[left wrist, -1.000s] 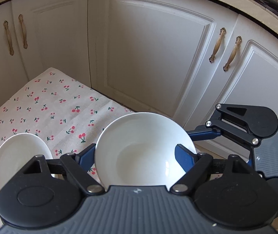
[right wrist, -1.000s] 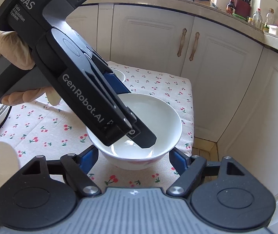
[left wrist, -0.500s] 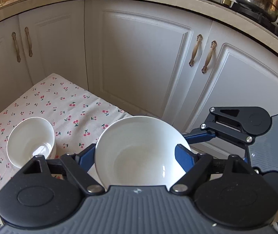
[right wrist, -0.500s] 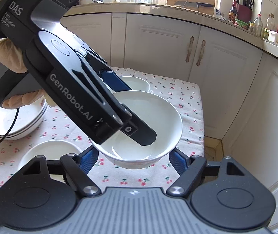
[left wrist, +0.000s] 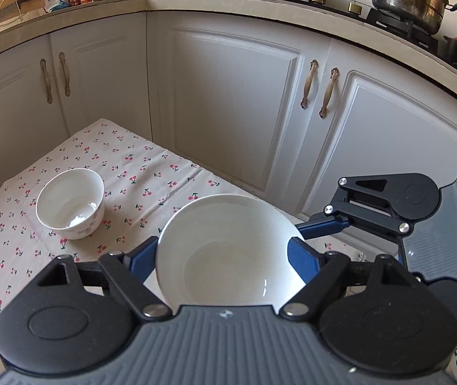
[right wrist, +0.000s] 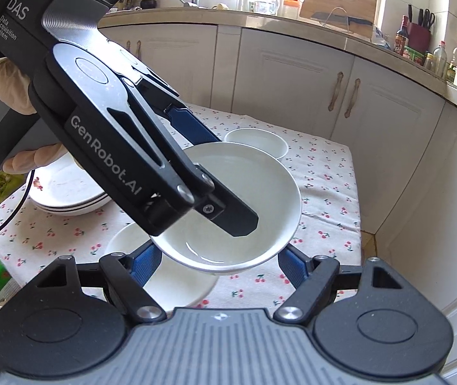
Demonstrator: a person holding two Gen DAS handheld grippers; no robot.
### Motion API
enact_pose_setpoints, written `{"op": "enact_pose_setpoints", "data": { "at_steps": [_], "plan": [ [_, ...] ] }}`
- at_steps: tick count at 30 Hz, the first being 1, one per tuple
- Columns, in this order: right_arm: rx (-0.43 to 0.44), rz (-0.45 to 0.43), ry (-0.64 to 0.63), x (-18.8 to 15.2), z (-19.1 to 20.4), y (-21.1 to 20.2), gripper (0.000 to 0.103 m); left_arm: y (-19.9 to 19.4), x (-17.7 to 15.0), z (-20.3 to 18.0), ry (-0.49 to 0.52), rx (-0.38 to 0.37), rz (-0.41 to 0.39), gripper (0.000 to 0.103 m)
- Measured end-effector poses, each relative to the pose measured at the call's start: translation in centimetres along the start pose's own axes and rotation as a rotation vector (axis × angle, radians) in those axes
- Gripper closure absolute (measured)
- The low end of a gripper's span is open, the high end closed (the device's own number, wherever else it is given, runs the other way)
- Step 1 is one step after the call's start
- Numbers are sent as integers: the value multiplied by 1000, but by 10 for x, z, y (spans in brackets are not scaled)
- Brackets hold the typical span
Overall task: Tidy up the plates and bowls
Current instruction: 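Carry the second bowl with the left tool over the first bowl, then lower the second bowl into the first bowl and open the left tool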
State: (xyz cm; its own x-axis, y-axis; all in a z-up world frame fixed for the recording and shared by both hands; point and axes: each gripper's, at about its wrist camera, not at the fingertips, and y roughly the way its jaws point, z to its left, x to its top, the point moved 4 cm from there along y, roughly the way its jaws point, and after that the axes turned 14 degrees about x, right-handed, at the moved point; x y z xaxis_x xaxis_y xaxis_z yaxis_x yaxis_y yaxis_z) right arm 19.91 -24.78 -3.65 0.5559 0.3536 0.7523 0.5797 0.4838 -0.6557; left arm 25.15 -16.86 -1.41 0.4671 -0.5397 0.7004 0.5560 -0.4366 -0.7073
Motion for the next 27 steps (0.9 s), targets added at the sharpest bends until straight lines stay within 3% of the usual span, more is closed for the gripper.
{"op": "enact_pose_setpoints", "data": {
  "at_steps": [8, 27],
  "plan": [
    [19, 21, -21, -2, 22, 6, 20, -15, -20, 5, -26, 14, -12, 18],
    [58, 95, 20, -18, 31, 30, 20, 6, -53, 9, -52, -4, 44, 18]
  ]
}}
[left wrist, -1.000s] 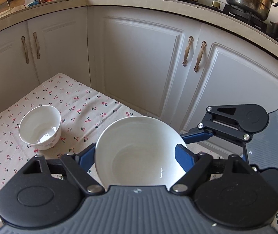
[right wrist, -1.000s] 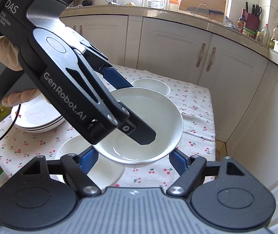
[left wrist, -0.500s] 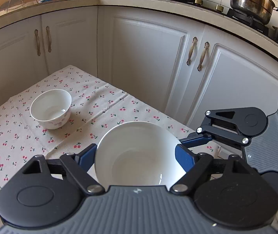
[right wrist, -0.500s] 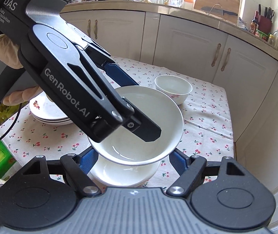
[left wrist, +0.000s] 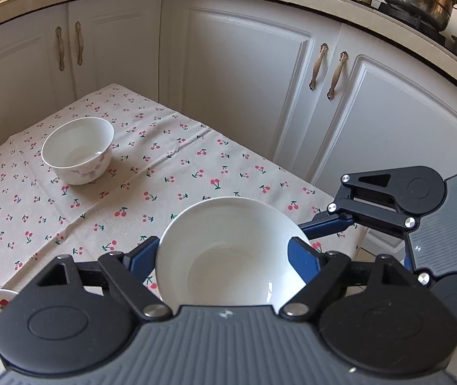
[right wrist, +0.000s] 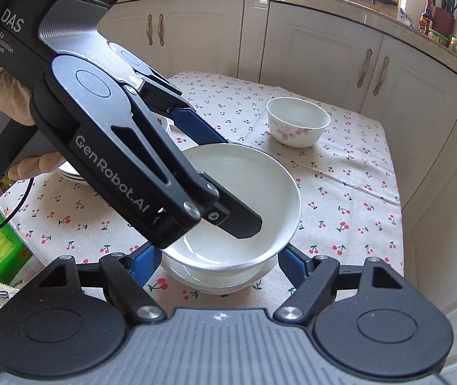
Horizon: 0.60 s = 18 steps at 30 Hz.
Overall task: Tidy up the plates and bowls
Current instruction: 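Lower the second bowl into the first bowl and open the left tool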
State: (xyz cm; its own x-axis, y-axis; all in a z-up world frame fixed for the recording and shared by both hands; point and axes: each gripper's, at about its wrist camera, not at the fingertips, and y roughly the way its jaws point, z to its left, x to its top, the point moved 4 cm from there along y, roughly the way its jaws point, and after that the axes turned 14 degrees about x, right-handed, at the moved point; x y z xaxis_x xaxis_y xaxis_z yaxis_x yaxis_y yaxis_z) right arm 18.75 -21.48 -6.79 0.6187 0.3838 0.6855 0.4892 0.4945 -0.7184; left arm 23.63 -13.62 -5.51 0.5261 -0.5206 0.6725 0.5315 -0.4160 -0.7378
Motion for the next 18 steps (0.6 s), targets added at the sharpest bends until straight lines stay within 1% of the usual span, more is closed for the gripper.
{"op": "enact_pose_setpoints", "data": {
  "at_steps": [8, 18],
  "plan": [
    [12, 6, 10, -2, 0, 3, 20, 7, -4, 1, 2, 1, 23, 18],
    [24, 9, 35, -4, -3, 7, 20, 11, -4, -2, 14, 1, 31, 18]
  ]
}}
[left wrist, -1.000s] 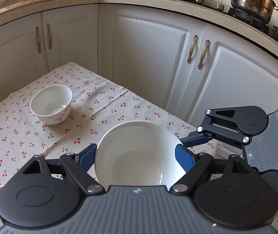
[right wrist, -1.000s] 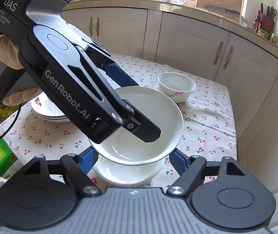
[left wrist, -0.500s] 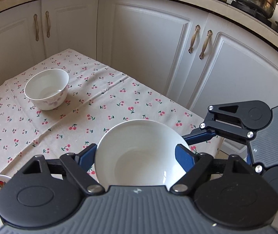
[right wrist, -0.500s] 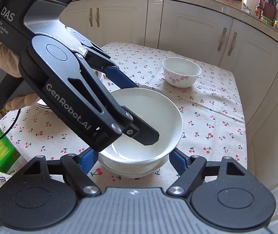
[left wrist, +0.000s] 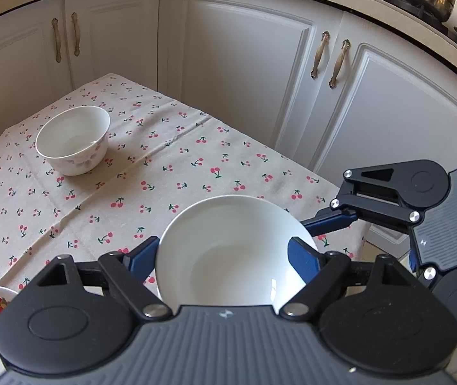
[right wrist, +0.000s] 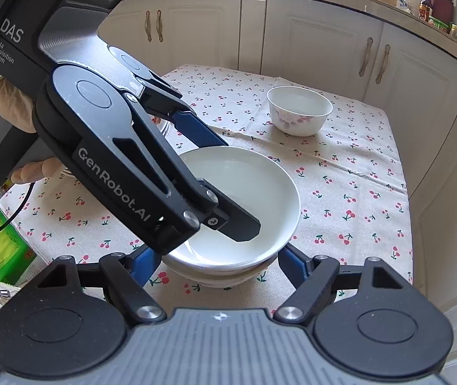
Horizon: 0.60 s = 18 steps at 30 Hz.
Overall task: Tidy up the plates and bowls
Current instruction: 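Lower the second bowl into the first bowl and open the left tool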
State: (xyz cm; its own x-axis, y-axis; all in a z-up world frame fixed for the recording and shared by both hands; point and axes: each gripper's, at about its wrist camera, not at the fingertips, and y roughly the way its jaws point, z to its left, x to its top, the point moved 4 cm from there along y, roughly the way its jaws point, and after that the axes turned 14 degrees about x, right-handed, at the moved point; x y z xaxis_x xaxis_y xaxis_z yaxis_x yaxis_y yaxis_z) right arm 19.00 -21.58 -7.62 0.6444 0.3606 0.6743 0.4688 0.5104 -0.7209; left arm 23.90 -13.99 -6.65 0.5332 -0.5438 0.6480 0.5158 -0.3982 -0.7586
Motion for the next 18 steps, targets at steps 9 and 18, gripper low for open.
{"op": "enact_pose_setpoints", "data": {
  "at_steps": [9, 18],
  "plan": [
    [1, 1, -7, 0, -1, 2, 19, 4, -3, 3, -12, -4, 8, 18],
    [12, -50, -14, 1, 1, -8, 5, -1, -3, 7, -11, -3, -14, 17]
  ]
}}
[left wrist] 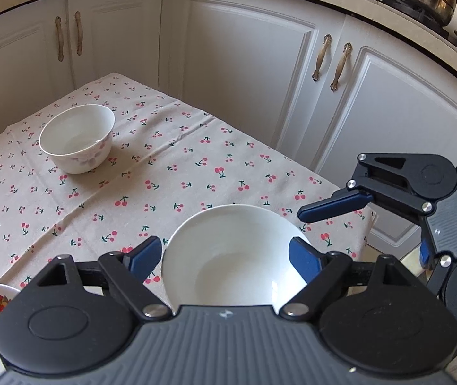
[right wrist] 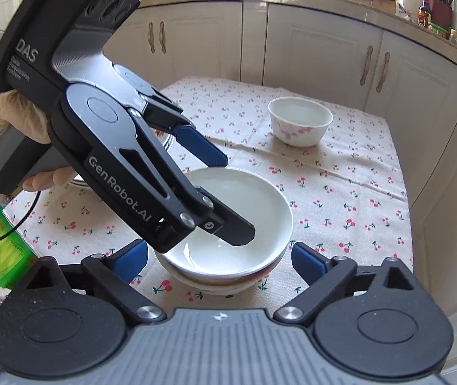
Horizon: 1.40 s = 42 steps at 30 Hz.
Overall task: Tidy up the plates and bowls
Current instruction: 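Lower the second bowl into the first bowl and open the left tool, then move the left tool to a third white floral bowl and grasp its rim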
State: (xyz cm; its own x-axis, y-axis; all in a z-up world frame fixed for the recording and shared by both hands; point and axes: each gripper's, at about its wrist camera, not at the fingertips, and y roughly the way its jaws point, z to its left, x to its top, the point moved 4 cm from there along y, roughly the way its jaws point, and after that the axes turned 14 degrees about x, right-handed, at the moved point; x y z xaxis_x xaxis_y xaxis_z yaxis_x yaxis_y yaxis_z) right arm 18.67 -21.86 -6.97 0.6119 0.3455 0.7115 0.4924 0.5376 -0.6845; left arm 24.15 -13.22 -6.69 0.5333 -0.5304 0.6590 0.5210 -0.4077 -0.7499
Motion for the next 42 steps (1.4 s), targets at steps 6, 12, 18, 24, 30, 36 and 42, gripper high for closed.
{"op": "enact_pose_setpoints", "data": {
  "at_steps": [6, 12, 18, 24, 30, 36, 42],
  "plan": [
    [-20, -29, 1, 2, 1, -8, 3, -12, 2, 4, 4, -5, -35, 16],
    [-61, -48, -13, 7, -4, -16, 2, -20, 13, 13, 13, -2, -53, 16],
    [-98, -89, -28, 18, -24, -33, 1, -19, 37, 27, 11, 46, -75, 16],
    [-120, -111, -77, 36, -52, -45, 0, -7, 56, 54, -33, 102, -65, 16],
    [-123, -93, -119, 58, -80, -29, 0, 17, 70, 86, -66, 134, -46, 16],
    [-82, -56, -128, 77, -108, 3, 0, 53, 82, 114, -96, 139, -19, 16],
    [-55, -34, -144, 101, -136, 36, 0, 86, 94, 143, -139, 146, 1, 16]
  ]
}}
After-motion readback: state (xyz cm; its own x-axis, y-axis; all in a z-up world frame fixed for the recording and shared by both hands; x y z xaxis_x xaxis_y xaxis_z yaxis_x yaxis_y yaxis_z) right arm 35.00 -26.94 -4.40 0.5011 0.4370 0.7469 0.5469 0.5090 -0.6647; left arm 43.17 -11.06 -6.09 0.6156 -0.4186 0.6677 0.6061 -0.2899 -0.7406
